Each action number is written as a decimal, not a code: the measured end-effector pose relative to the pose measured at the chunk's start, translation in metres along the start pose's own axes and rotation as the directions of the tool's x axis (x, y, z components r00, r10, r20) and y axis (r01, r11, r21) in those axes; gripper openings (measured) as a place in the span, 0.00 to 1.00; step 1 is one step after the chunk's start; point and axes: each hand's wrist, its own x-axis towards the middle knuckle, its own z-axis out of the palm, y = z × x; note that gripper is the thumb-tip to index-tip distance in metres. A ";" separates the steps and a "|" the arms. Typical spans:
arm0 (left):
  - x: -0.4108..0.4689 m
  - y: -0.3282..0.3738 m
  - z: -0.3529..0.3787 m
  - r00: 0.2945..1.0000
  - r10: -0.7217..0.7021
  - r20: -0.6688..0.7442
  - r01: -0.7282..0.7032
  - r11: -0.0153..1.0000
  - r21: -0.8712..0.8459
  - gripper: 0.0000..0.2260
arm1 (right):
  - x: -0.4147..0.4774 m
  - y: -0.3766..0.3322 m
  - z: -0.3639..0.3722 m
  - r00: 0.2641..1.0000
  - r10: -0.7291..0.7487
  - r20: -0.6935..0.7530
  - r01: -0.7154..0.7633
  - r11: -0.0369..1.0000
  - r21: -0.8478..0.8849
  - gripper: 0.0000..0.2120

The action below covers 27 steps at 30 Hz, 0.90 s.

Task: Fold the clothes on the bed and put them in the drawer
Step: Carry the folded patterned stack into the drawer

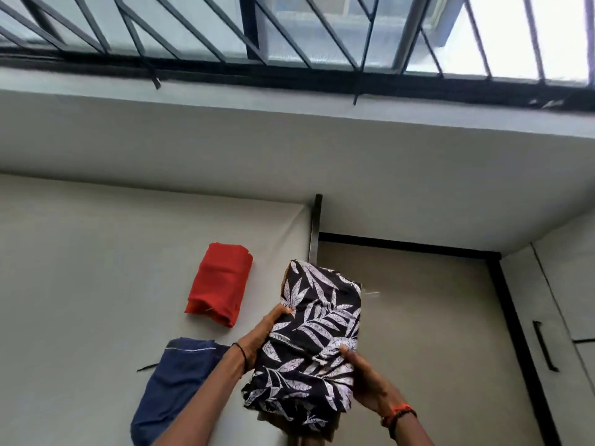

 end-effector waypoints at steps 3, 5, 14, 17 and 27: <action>-0.020 0.008 0.015 0.998 0.052 0.042 -0.051 0.998 -0.044 0.15 | -0.018 -0.012 0.010 1.000 -0.020 0.008 0.020 0.999 0.032 0.37; -0.036 0.011 0.025 0.996 0.059 0.067 -0.057 0.998 -0.030 0.16 | -0.036 -0.014 0.018 1.000 -0.016 0.008 0.016 1.000 0.005 0.37; -0.094 -0.001 0.030 0.977 0.086 0.193 -0.119 0.978 0.169 0.18 | -0.089 0.025 0.060 0.981 -0.155 -0.115 0.161 0.986 0.039 0.28; -0.115 -0.017 0.029 0.956 0.076 0.283 -0.134 0.972 0.193 0.20 | -0.105 0.048 0.069 0.965 -0.173 -0.199 0.188 0.980 0.059 0.30; -0.165 -0.051 0.067 0.870 -0.037 0.492 -0.197 0.888 0.415 0.22 | -0.188 0.101 0.091 0.872 -0.279 -0.401 0.366 0.917 0.157 0.24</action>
